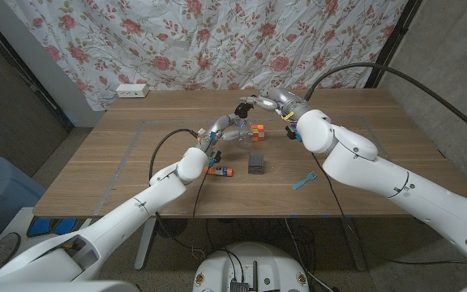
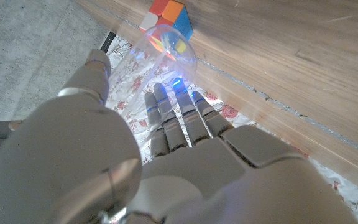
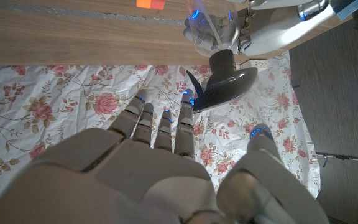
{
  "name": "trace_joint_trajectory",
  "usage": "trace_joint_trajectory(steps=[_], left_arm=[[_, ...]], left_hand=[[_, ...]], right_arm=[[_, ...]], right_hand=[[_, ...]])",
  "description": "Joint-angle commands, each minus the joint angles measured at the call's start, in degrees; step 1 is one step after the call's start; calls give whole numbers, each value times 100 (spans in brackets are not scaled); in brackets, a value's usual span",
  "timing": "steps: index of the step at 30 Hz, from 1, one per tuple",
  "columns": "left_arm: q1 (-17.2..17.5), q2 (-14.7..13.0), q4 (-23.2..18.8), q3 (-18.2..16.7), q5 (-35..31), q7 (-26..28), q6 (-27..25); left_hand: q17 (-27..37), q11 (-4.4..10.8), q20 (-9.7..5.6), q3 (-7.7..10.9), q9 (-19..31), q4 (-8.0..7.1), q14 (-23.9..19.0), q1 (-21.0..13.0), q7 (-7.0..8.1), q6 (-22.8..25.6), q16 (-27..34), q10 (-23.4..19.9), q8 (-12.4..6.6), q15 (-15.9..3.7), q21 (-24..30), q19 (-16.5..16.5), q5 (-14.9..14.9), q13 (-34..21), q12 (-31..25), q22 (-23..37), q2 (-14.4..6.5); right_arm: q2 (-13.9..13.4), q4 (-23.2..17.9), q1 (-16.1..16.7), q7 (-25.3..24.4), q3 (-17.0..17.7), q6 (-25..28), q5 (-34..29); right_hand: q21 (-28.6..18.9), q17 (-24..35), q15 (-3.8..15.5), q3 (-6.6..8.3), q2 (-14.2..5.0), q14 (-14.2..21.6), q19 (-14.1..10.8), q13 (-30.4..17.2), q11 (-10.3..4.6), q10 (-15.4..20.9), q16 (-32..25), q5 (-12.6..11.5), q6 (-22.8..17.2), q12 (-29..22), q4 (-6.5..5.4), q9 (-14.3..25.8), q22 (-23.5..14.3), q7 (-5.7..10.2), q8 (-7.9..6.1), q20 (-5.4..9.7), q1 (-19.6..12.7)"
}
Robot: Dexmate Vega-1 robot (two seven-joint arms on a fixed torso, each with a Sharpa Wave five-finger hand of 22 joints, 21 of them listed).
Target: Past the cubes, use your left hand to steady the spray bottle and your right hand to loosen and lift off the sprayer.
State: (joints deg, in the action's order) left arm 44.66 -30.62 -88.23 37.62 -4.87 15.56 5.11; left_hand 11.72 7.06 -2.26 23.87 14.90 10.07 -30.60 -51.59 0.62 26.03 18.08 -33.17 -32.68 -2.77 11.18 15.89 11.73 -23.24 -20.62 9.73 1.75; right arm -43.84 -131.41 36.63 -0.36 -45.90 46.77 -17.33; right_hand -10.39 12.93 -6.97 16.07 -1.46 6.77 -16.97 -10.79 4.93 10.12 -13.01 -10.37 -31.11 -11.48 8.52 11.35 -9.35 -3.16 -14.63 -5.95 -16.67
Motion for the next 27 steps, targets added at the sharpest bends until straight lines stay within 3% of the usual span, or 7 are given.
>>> trace_joint_trajectory(steps=[1,19,27], left_arm=[[70,-42,-99,-1,-42,18,-84],[10,-31,-133,52,-265,135,-279],[-81,-51,-238,134,-470,125,-568]], left_hand=[[11,30,-399,-28,-8,-11,-52,-293,13,207,48,-118,-72,-676,14,35,31,-30,-16,17,-379],[3,129,-410,-53,-39,-2,-393,-429,63,632,166,-572,-278,-775,99,336,48,-104,-136,22,-482],[0,135,-385,-55,-51,-10,-497,-451,99,769,192,-697,-345,-785,126,449,50,-131,-163,28,-516]], right_arm=[[84,40,-62,40,-79,54,-103],[190,109,-192,58,-192,340,-187],[237,79,-462,233,-431,789,-349]], right_hand=[[-21,23,-35,15,-20,-6,-22,-22,7,-17,-10,10,-25,1,-31,30,-17,-11,26,-17,18],[-22,36,-75,-17,-4,-13,-23,-23,57,-42,-9,16,13,10,-50,33,-17,-102,85,-63,95],[-30,40,-118,-42,29,-11,-46,-24,98,-48,-8,9,54,11,-50,35,-17,-193,124,-128,134]])
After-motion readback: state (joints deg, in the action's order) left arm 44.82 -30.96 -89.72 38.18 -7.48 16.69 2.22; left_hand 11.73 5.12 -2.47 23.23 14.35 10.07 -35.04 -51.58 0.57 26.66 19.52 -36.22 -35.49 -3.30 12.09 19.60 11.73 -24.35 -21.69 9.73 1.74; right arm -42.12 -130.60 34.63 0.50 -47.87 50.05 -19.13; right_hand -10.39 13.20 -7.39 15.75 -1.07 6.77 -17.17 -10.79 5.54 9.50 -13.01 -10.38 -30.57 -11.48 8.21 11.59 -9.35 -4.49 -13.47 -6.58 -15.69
